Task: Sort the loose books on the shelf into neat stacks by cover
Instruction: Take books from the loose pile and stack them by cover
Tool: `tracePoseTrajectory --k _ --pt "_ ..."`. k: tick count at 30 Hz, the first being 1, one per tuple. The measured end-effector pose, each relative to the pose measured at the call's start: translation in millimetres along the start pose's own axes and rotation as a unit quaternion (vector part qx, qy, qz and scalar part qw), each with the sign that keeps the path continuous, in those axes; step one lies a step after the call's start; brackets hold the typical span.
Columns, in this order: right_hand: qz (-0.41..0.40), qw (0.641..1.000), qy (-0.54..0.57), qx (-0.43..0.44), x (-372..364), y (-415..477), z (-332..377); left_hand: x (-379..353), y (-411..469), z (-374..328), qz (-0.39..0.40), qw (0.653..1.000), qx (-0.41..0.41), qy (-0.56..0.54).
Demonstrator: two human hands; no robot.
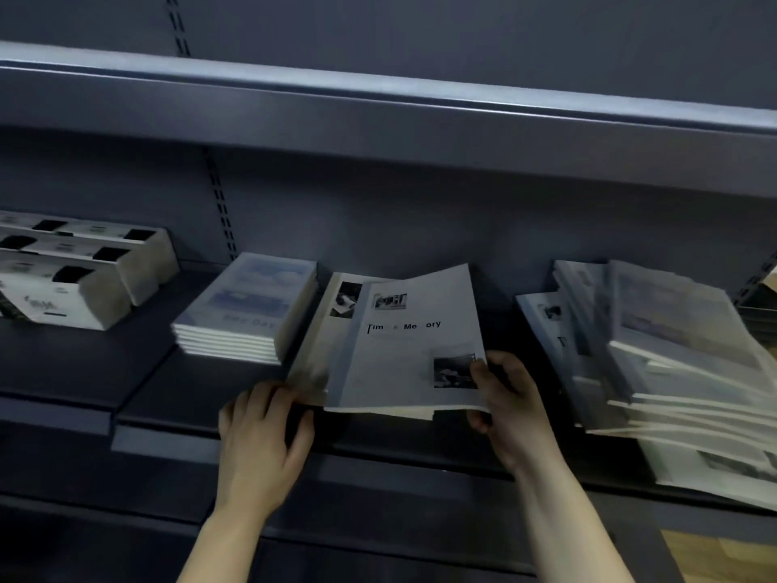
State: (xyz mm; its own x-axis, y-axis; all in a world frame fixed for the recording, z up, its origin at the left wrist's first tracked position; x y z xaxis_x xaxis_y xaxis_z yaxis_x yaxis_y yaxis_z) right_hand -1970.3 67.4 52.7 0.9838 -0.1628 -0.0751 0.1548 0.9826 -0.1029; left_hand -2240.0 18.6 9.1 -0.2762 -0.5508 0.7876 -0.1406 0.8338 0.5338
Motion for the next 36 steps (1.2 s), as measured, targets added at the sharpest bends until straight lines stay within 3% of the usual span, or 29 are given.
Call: tracePoseTrajectory --k 7,17,36 --pt "-0.043 0.993 -0.109 0.011 -26.0 -2.9 -8.8 0.0 8.5 31.1 0.018 0.999 -0.024 -0.023" --pt "-0.084 0.940 -0.317 0.089 -45.1 7.6 -12.1 -3.0 20.1 46.3 0.047 0.998 -0.041 -0.004" --pt "-0.121 0.912 -0.373 0.123 -53.6 16.6 -17.9 -4.7 19.2 45.5 0.047 0.998 -0.030 0.025"
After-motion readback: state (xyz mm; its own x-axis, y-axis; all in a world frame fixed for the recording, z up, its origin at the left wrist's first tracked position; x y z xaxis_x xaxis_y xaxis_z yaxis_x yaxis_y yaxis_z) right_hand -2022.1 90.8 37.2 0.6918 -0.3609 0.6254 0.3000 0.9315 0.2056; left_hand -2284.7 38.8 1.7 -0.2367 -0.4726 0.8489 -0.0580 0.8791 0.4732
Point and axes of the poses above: each hand's wrist, its own y-axis towards the middle knuckle, its own x-axis out of the back of the hand, z = x × y, the point moved 3 cm from there along y, towards the middle knuckle
